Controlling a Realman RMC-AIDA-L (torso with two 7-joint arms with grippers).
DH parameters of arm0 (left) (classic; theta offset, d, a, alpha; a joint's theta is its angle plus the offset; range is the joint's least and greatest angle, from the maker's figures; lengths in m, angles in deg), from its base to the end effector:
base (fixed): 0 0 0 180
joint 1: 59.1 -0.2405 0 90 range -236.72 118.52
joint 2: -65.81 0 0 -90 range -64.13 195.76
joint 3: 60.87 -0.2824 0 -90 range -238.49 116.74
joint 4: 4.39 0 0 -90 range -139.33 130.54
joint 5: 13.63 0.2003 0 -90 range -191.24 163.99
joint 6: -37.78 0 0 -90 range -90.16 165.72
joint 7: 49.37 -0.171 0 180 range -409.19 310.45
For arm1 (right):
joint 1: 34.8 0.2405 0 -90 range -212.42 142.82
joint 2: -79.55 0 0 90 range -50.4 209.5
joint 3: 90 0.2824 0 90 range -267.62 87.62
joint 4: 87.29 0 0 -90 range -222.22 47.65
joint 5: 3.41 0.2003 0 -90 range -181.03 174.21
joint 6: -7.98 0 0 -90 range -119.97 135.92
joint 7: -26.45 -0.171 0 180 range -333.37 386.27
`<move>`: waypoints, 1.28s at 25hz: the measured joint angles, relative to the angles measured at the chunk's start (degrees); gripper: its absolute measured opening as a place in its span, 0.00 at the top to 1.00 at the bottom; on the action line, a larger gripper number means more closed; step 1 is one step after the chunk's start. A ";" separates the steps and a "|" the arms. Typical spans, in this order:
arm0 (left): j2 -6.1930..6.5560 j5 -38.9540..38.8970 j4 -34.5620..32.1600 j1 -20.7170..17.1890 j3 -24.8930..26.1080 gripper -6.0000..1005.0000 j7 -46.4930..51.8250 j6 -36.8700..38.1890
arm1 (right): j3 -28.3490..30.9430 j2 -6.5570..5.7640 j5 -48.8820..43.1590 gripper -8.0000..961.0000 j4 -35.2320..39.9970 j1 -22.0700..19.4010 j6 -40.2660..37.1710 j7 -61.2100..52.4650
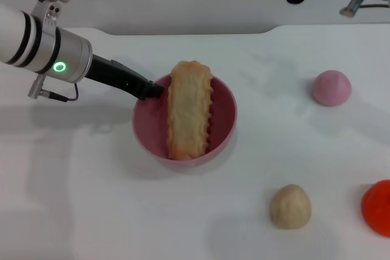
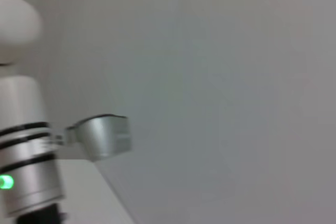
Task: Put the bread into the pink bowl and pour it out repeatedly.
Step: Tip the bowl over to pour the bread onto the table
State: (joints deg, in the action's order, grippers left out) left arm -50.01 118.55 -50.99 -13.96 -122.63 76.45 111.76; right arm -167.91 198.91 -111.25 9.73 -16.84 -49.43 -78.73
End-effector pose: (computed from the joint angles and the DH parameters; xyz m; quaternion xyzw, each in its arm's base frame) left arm -0.2146 0.4272 -0.0438 -0.9284 -0.3402 0.0005 0.1498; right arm 0.1092 0.3694 0.0352 -0.9147 -0.0092 0.2015 0.3502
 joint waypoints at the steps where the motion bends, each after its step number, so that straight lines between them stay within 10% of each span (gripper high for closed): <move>1: -0.08 0.00 0.18 -0.05 0.02 0.95 -0.05 -0.29 | -0.25 0.00 0.02 0.45 -0.61 0.03 1.29 0.62; 32: -0.87 -0.09 0.85 -1.44 0.07 0.95 2.15 0.35 | 2.04 0.01 3.08 0.45 -5.49 -4.77 13.13 2.42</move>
State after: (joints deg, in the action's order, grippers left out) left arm -50.88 118.46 -50.15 -15.40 -122.56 78.60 112.11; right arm -165.88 198.92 -108.17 4.24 -21.60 -36.30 -76.31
